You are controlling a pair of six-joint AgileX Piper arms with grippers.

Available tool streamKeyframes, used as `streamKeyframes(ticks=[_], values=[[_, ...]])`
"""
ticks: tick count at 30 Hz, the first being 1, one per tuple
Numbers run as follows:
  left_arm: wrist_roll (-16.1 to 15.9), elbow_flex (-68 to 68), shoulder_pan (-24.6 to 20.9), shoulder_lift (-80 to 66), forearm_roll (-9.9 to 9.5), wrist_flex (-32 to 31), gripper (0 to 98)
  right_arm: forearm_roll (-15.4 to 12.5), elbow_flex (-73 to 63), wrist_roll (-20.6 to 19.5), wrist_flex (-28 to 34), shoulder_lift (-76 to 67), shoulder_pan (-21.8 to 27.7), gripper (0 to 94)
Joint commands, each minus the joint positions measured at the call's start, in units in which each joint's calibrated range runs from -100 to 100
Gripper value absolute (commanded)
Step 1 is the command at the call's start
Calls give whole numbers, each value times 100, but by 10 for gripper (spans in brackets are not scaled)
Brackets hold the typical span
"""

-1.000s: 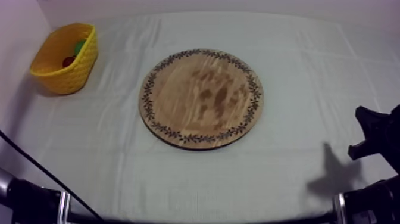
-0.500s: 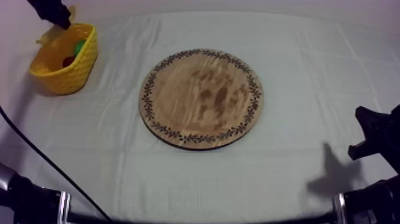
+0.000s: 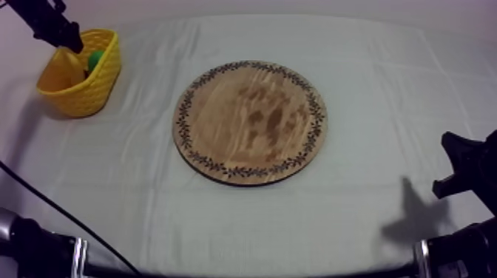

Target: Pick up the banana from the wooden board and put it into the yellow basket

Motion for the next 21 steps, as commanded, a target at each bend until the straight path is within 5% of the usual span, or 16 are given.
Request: streamKeyframes(ticks=[1, 11, 21], values=[[67, 114, 23, -581, -3, 0, 704, 0, -3, 1, 1, 3, 1, 2], [434, 714, 281, -2994, -13, 132, 437, 0, -3, 1, 1, 3, 1, 2], [767, 1743, 559, -5018, 51, -549, 118, 0, -3, 1, 1, 3, 1, 2]])
